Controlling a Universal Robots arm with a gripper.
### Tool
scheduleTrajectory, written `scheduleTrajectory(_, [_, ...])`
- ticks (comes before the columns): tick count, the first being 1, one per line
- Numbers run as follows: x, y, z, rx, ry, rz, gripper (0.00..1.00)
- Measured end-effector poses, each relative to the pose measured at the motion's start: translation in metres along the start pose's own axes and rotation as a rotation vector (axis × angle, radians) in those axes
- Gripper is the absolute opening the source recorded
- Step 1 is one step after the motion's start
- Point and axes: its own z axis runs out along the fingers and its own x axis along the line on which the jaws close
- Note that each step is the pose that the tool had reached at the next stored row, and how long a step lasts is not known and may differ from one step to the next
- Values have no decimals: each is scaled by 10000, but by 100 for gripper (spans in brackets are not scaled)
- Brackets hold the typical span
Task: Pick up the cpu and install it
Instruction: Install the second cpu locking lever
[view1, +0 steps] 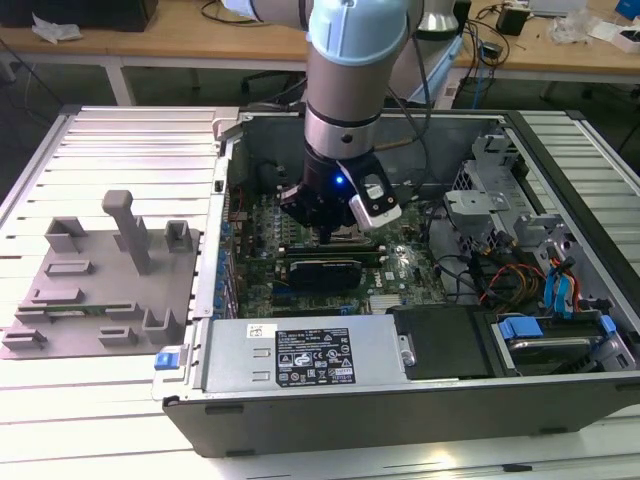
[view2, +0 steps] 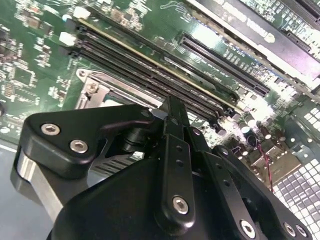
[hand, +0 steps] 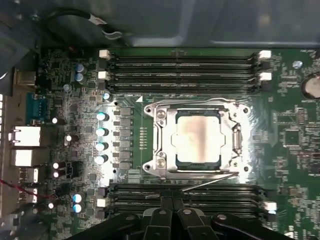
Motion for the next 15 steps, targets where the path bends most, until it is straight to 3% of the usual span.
scheduleTrajectory(2, [54, -4, 59, -1, 2, 54, 11])
scheduleTrajectory(6, [72, -9, 114, -34, 21, 86, 11])
scheduleTrajectory(8, [78, -8, 120, -161, 22, 85, 11])
scheduleTrajectory(9, [87, -9, 124, -367, 23, 83, 11])
scheduleTrajectory(11, [90, -12, 143, -603, 22, 76, 11])
scheduleTrajectory(13, [90, -17, 163, -667, 22, 75, 11])
scheduleTrajectory(15, [89, -27, 203, -788, 24, 72, 11])
